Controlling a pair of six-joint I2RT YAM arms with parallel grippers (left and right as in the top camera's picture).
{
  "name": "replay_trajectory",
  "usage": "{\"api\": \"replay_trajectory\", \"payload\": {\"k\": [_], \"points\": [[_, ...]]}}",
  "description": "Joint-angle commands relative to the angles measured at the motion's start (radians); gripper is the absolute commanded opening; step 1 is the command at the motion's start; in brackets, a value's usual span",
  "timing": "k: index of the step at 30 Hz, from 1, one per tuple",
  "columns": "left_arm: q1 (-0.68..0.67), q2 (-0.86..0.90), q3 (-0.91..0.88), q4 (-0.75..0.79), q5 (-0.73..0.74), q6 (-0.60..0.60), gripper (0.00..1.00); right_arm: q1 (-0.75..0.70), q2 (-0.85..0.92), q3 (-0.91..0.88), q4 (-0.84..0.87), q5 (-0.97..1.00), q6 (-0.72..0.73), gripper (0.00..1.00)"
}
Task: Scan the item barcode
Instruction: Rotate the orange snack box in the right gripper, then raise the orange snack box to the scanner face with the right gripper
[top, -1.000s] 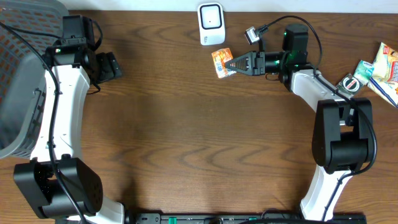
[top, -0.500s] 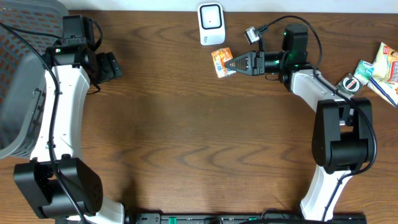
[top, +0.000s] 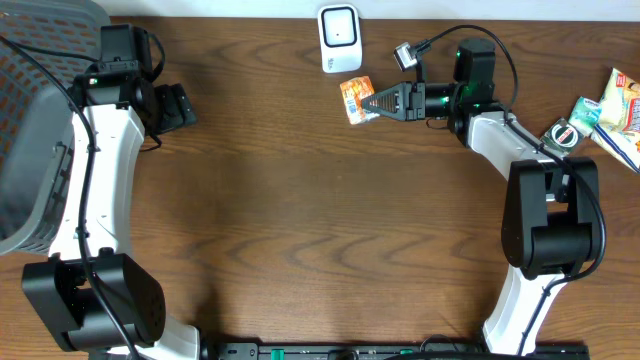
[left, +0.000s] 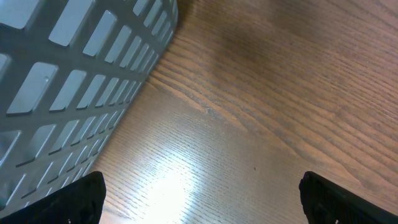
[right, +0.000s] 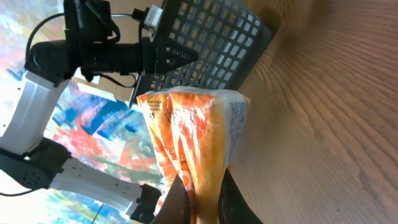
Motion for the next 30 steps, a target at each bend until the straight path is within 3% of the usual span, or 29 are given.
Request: {"api": "replay_trajectory", "payload": {"k": [1, 30], "points": [[0.002, 0.010, -0.005, -0.002, 0.002, 0.009, 0.98, 0.010, -0.026, 0.010, 0.002, 0.004, 0.010, 0.01], [0.002, 0.010, -0.005, -0.002, 0.002, 0.009, 0.98, 0.056, -0.026, 0.010, -0.002, 0.095, 0.010, 0.01]]}}
